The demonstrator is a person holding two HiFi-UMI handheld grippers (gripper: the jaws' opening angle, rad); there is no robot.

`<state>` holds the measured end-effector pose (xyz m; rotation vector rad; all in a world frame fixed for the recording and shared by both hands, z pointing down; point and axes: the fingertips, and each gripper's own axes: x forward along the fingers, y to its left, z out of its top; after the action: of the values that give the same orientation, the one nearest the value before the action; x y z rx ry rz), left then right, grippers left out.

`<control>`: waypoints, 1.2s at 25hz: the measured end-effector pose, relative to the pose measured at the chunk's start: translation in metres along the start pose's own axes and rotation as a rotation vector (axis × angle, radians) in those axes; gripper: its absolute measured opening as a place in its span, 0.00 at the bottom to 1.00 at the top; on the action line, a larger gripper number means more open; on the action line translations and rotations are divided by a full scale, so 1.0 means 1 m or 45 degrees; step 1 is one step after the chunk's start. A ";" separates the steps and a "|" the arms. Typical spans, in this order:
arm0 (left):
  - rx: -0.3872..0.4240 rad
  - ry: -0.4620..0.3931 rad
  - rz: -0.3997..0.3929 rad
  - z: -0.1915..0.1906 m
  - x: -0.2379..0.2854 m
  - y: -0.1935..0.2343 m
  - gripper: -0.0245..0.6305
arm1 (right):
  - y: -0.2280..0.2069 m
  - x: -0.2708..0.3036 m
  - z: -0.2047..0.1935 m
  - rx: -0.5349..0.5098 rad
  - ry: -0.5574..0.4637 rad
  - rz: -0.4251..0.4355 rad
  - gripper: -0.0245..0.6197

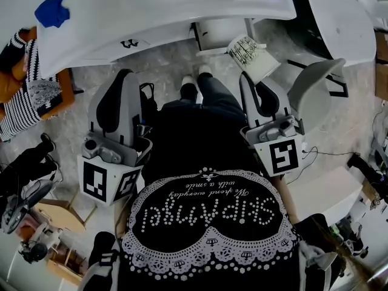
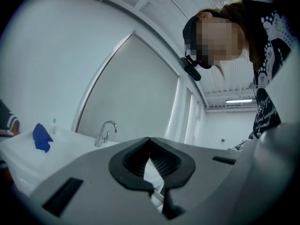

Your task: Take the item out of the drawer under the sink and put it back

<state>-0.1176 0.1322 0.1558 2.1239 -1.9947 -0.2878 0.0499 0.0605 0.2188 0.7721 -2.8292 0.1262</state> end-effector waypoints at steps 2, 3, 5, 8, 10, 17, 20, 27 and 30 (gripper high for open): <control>-0.003 0.008 0.004 -0.001 -0.001 -0.001 0.04 | -0.002 -0.002 -0.001 -0.005 0.002 -0.014 0.08; -0.004 0.008 0.005 -0.001 -0.003 0.000 0.04 | -0.003 -0.002 -0.002 -0.009 0.006 -0.022 0.08; -0.001 0.006 0.014 -0.001 -0.006 0.003 0.04 | -0.008 -0.003 -0.003 -0.017 0.014 -0.038 0.08; -0.001 0.018 0.062 -0.002 -0.011 0.009 0.04 | -0.012 -0.004 0.000 -0.037 0.010 -0.055 0.08; -0.009 0.028 0.091 -0.004 -0.015 0.012 0.04 | -0.011 -0.005 0.002 -0.044 0.009 -0.056 0.08; -0.022 0.025 0.129 -0.006 -0.021 0.011 0.04 | -0.013 -0.001 -0.001 -0.125 0.051 -0.026 0.08; -0.024 0.027 0.153 -0.008 -0.021 0.009 0.04 | -0.019 -0.001 -0.003 -0.165 0.062 -0.020 0.08; -0.053 0.028 0.178 -0.012 -0.014 0.012 0.04 | -0.026 0.012 -0.009 -0.240 0.111 0.005 0.08; -0.075 0.025 0.185 -0.012 -0.009 0.009 0.04 | -0.030 0.016 -0.013 -0.302 0.144 0.016 0.08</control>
<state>-0.1234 0.1408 0.1701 1.9278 -2.0892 -0.2958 0.0541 0.0283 0.2356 0.6719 -2.6783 -0.1567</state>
